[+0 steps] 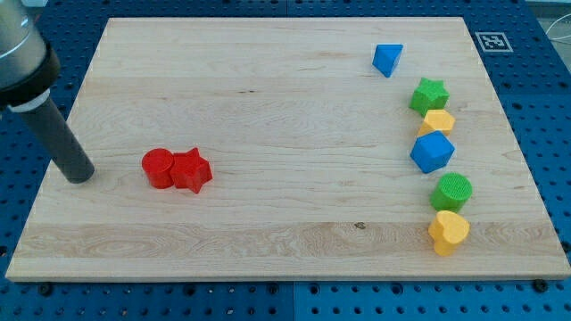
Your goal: Separate the red star and red circle
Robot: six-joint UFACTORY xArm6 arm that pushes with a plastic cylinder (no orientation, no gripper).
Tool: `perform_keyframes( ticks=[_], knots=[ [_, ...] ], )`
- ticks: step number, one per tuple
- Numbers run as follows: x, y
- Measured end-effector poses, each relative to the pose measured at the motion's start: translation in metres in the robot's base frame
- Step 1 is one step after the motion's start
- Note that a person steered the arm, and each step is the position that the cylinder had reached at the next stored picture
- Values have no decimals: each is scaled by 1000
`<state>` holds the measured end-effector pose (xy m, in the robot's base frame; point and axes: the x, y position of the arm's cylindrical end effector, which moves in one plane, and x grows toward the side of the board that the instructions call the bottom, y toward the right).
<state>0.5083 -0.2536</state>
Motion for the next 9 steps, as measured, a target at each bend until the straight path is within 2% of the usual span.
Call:
perform_keyframes(
  ticks=[7,9],
  knots=[
    [1,165],
    [0,182]
  ],
)
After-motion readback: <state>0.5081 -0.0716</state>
